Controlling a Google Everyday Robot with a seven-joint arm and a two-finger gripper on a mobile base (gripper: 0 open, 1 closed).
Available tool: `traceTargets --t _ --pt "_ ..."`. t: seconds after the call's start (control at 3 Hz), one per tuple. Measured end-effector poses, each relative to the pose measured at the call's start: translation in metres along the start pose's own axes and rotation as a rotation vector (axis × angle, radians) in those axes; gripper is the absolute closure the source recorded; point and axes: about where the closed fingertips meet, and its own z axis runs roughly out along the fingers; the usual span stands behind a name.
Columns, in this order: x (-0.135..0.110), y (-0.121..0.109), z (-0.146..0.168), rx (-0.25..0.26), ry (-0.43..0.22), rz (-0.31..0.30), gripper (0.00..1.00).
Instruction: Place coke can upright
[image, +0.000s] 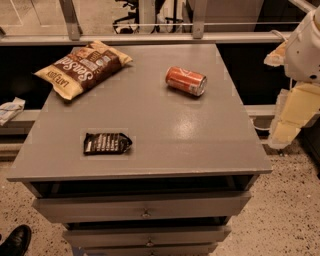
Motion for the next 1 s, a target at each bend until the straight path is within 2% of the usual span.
traceTargets --t 0.67,1.0 --pt "-0.002 -0.003 -0.001 0.005 -0.012 0.002 0.0" --pt "-0.025 -0.039 0.03 0.033 -0.072 0.008 0.0"
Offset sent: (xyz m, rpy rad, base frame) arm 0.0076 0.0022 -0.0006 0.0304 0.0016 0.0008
